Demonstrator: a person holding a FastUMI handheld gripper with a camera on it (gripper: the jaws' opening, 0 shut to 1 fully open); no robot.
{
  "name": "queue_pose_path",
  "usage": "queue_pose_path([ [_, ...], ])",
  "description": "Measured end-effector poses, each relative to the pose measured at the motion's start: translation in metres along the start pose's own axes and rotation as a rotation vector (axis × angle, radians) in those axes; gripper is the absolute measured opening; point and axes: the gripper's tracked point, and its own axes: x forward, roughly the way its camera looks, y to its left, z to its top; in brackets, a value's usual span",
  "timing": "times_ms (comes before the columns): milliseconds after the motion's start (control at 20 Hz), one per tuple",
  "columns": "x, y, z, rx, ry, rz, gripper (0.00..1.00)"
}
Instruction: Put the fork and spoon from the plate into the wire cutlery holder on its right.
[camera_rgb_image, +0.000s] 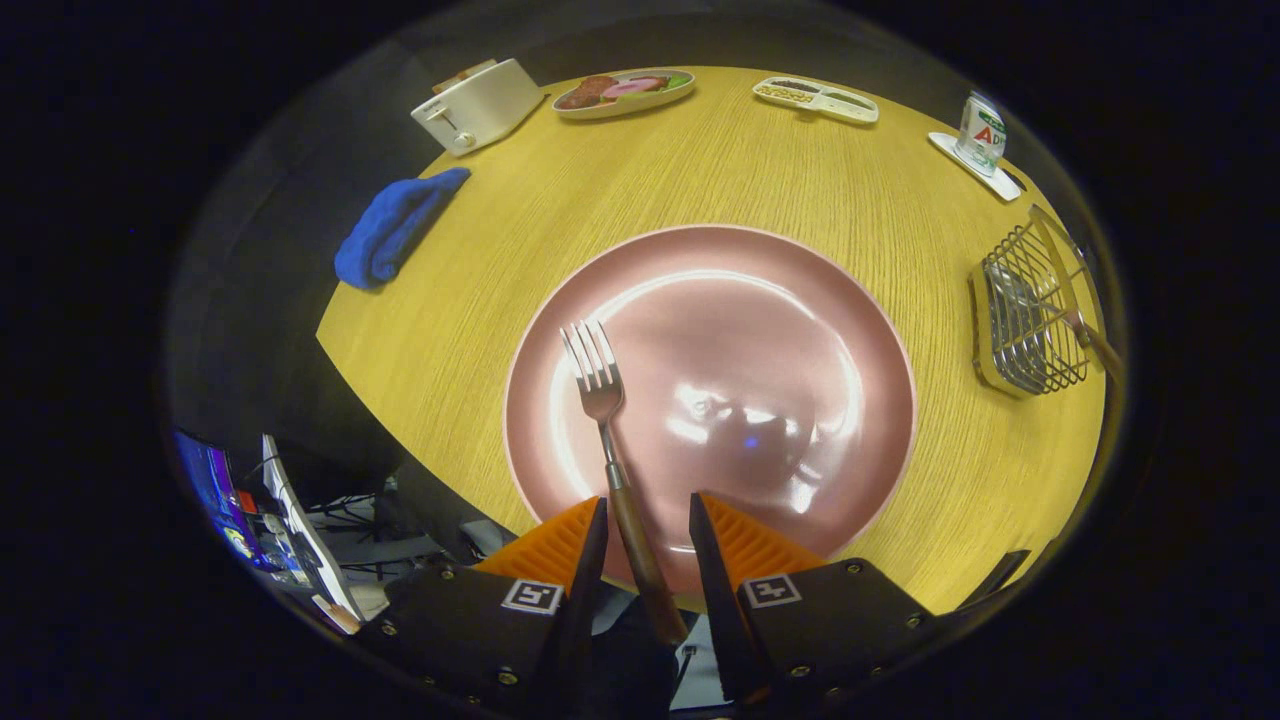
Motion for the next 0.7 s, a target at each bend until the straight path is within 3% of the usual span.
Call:
queue_pose_path([
  [350,-0.004,-0.001,0.003,-0.03,0.007,-0.02,0.51],
  [450,0.006,-0.001,-0.001,0.001,0.008,-0.001,0.23],
  [650,0.005,0.002,0.0,0.055,-0.013,0.041,0.22],
  [700,0.007,0.005,-0.001,0.092,-0.017,0.058,0.06],
])
